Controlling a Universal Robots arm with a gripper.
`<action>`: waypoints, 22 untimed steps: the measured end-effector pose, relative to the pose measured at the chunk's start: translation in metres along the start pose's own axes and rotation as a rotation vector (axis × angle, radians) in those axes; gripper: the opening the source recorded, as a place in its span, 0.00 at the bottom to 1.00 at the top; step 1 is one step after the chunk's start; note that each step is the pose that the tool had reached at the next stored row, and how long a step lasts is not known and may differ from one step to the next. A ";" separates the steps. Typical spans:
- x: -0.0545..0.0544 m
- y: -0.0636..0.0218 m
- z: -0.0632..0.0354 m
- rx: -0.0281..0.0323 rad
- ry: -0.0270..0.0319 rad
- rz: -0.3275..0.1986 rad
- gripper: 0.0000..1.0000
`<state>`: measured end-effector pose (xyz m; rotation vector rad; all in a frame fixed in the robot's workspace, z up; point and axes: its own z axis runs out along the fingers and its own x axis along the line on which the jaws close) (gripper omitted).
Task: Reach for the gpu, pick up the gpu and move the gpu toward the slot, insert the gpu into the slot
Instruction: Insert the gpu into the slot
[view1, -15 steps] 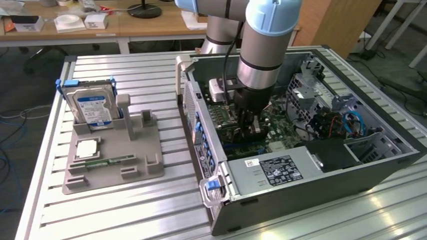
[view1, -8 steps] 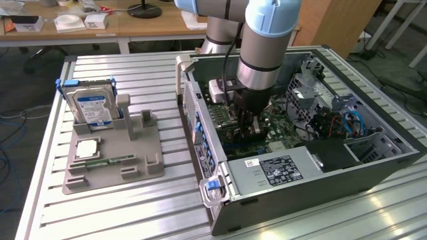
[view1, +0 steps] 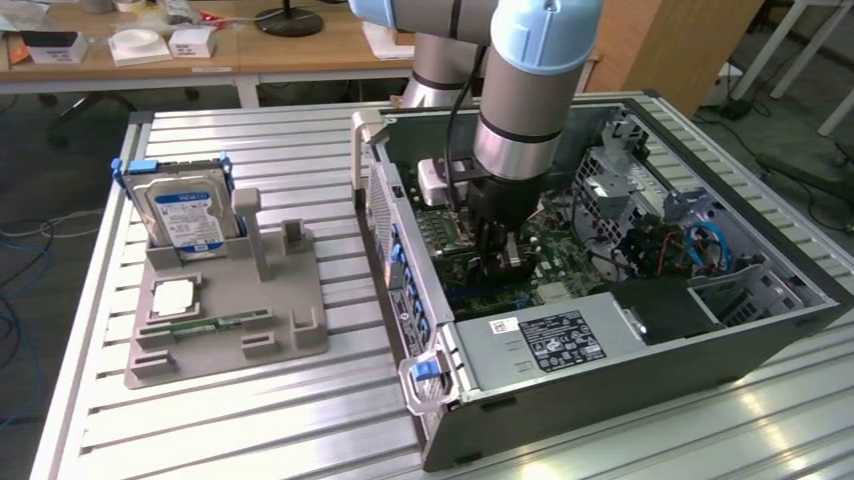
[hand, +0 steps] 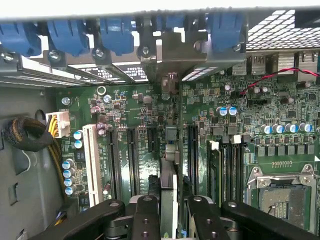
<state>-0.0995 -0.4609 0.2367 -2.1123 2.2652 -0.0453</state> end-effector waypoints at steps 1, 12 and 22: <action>0.000 0.0000 0.0000 0.0000 0.0000 0.000 0.26; 0.000 -0.0003 -0.0071 0.0001 -0.0001 0.000 0.26; -0.001 -0.0003 -0.0070 0.0000 -0.0004 -0.006 0.26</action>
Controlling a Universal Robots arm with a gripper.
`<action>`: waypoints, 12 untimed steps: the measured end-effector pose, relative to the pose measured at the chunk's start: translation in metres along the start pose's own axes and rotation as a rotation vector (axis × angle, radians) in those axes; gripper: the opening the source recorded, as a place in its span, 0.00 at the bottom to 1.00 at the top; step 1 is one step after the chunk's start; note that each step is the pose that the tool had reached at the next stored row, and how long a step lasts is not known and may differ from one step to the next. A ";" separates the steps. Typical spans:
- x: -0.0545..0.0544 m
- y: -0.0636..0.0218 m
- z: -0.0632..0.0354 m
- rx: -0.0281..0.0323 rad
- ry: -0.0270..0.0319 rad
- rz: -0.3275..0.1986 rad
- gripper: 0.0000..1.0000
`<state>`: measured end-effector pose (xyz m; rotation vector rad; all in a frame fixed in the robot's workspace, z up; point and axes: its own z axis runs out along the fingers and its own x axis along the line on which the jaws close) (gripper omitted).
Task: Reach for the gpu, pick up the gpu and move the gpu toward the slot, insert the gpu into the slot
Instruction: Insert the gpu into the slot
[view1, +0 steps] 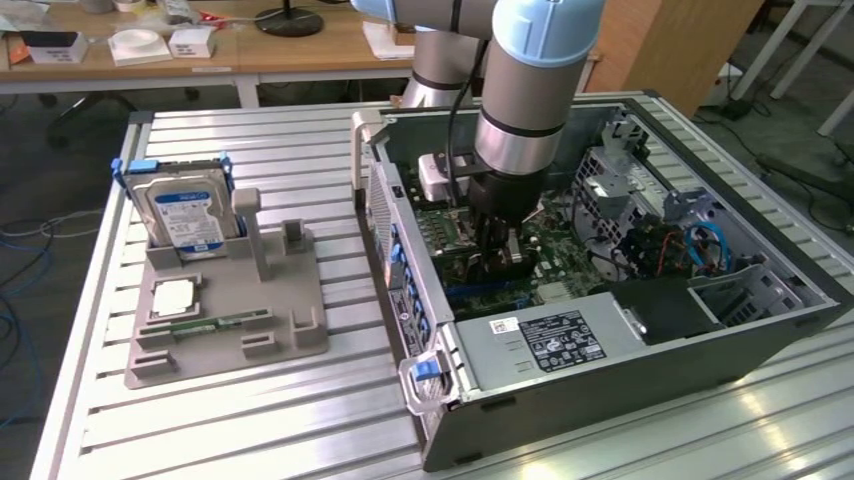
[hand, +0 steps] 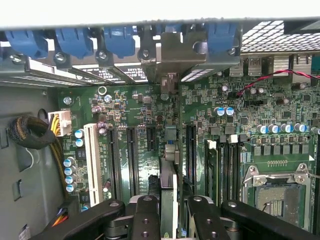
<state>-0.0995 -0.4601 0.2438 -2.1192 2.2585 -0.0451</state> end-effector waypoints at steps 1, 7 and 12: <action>0.000 0.0000 0.0001 0.0000 -0.0002 0.000 0.26; 0.000 0.0000 0.0002 -0.0001 -0.0002 -0.001 0.26; 0.000 0.0004 0.0056 -0.0008 0.0012 -0.001 0.26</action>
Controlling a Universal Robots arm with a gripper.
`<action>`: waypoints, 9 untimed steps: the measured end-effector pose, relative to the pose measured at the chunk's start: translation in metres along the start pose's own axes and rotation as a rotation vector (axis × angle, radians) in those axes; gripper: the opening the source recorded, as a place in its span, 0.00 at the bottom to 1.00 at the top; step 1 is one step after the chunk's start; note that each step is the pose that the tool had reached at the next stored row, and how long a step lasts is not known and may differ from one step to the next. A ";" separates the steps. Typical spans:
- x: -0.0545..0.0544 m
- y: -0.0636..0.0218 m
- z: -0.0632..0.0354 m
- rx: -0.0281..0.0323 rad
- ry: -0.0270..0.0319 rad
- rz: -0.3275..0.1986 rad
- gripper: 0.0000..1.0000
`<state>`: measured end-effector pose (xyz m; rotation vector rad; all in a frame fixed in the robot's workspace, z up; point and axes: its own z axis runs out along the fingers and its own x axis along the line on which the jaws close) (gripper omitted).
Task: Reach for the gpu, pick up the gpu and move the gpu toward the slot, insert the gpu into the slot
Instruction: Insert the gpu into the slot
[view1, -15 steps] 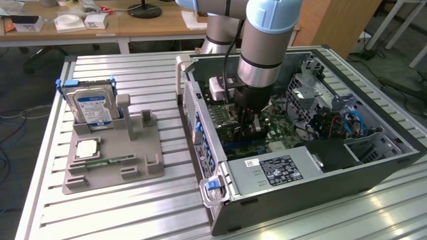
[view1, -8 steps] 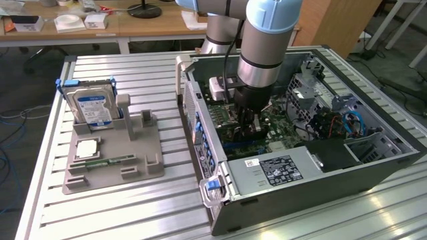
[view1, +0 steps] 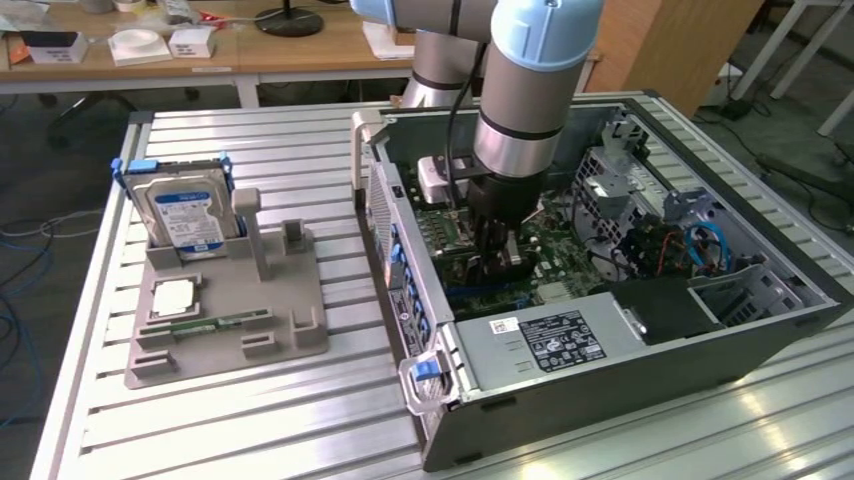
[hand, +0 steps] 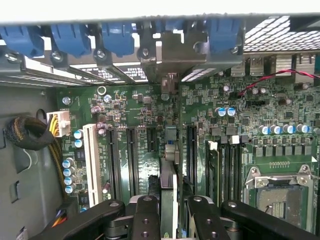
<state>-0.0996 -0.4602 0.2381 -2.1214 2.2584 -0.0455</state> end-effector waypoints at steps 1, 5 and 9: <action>0.000 0.0001 0.0011 -0.0001 0.0000 0.000 0.26; 0.000 0.0001 0.0027 0.0005 -0.0013 0.000 0.26; 0.000 0.0001 0.0028 0.0007 -0.0016 0.000 0.26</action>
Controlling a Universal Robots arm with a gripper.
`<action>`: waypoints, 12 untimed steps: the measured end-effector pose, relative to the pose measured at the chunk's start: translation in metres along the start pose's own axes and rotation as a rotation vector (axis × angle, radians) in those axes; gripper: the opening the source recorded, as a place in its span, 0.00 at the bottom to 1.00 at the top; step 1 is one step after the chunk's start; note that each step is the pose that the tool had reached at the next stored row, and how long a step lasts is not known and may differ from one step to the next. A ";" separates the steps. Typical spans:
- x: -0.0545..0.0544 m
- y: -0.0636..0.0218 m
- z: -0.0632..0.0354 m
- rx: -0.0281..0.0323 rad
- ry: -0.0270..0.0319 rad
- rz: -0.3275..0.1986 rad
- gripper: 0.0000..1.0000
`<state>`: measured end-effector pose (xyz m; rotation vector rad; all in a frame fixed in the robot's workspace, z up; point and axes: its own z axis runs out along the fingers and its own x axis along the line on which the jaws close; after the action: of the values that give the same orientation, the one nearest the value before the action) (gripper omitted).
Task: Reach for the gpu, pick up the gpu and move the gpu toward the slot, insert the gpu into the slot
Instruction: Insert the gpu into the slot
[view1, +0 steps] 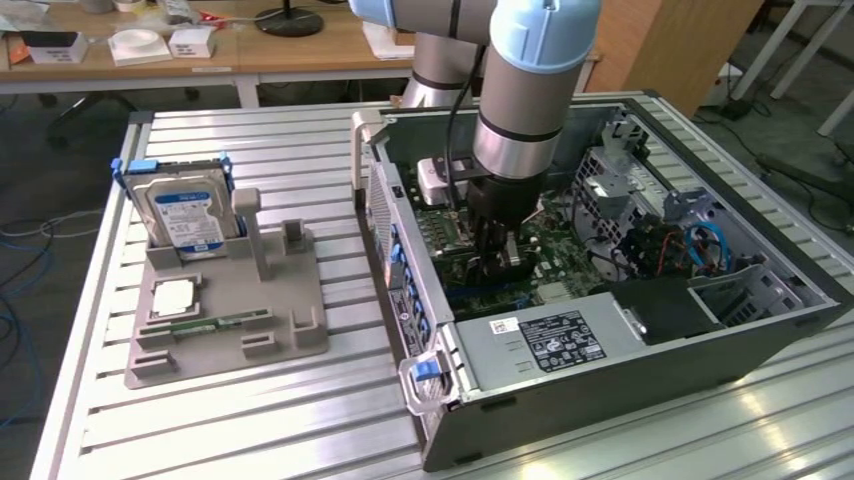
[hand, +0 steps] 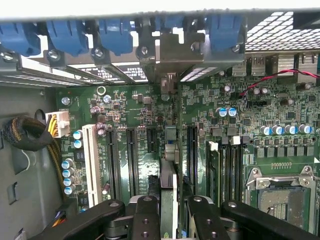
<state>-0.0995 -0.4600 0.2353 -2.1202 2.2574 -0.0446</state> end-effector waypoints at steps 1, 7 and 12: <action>0.000 0.0000 0.0000 0.0000 0.0000 0.000 0.26; 0.000 0.0000 0.0002 0.0000 -0.0001 0.000 0.26; 0.000 -0.0002 -0.0021 0.0006 -0.0014 -0.001 0.26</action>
<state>-0.0994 -0.4598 0.2375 -2.1207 2.2550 -0.0438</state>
